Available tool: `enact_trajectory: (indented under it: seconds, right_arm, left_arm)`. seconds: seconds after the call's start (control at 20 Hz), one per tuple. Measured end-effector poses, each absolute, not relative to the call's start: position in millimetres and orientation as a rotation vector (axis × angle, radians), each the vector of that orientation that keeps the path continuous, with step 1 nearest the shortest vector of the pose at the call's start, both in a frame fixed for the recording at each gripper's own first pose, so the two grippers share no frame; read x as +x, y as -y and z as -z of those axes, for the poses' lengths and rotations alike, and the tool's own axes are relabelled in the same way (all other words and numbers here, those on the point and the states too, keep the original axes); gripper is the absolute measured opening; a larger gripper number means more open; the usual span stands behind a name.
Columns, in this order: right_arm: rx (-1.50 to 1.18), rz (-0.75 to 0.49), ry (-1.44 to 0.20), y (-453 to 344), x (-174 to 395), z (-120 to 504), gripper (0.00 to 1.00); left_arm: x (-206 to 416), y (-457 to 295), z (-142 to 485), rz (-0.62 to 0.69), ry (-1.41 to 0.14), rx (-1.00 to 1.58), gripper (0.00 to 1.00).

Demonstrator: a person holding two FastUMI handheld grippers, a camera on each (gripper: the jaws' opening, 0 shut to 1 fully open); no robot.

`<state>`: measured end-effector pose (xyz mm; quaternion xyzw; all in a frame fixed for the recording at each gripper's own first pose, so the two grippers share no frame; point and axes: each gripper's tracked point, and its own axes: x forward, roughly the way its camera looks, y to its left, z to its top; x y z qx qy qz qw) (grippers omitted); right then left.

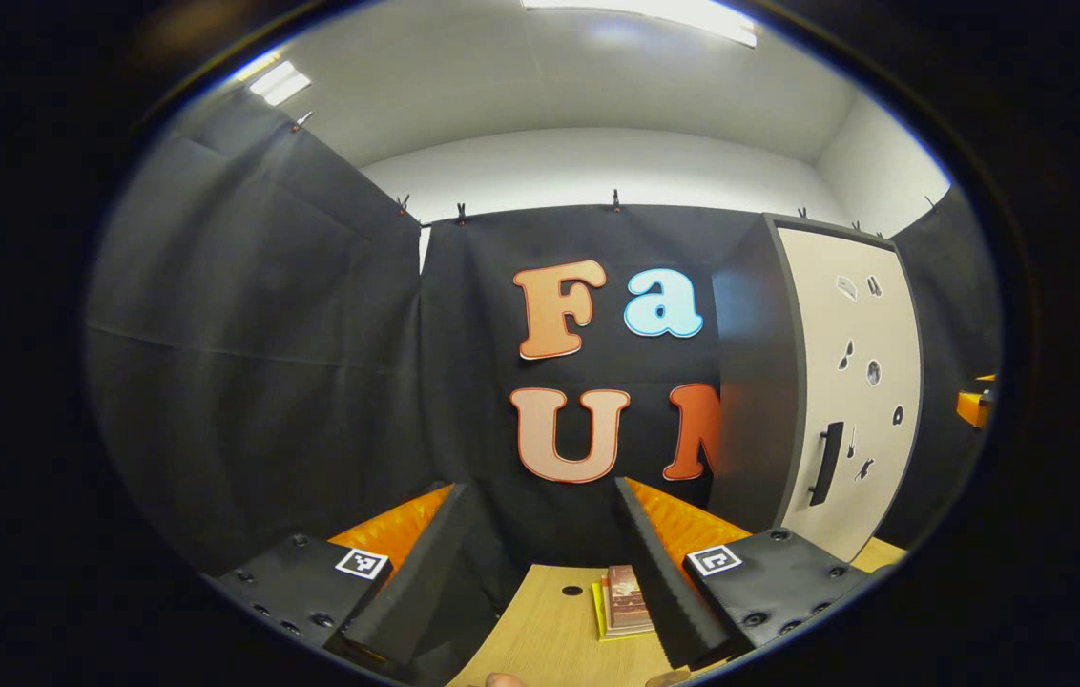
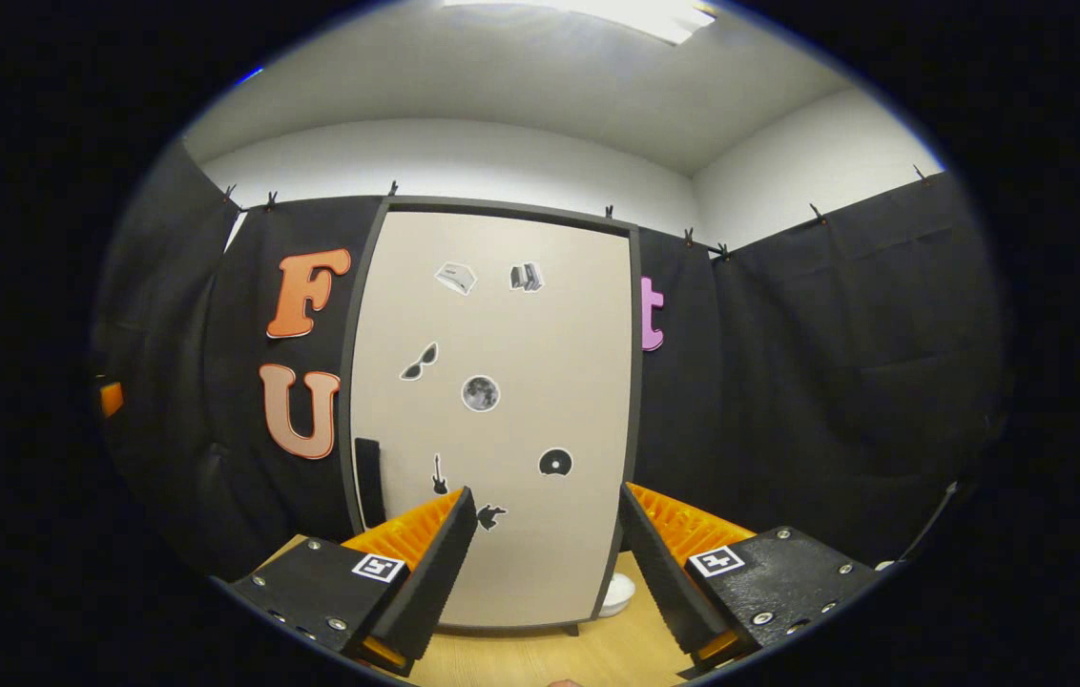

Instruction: Open the cabinet door with the right hand, grasp the bottle in the cabinet with the left hand and place it on the coaster, then close the cabinet door with the right hand.

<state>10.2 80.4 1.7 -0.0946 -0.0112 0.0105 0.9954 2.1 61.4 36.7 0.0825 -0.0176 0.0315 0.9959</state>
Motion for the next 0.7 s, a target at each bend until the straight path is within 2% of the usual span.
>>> enact_trajectory:
  seconds: [0.05,0.15,0.3,0.7]
  right_arm:
    - [-0.195,-0.03,0.019,-89,12,2,0.93]
    - [-0.199,-0.051,0.007,-106,19,11,0.93]
    - [-0.195,-0.078,-0.005,-130,30,24,0.93]
    - [-0.197,-0.146,-0.026,-191,71,58,0.93]
  left_arm:
    - [2,-66,-35,-0.067,0.034,0.169,0.96]
    - [1,-75,-35,-0.075,0.033,0.179,1.0]
    - [-3,-87,-37,-0.085,0.041,0.191,0.96]
    - [-13,-110,-35,-0.121,0.04,0.198,1.0]
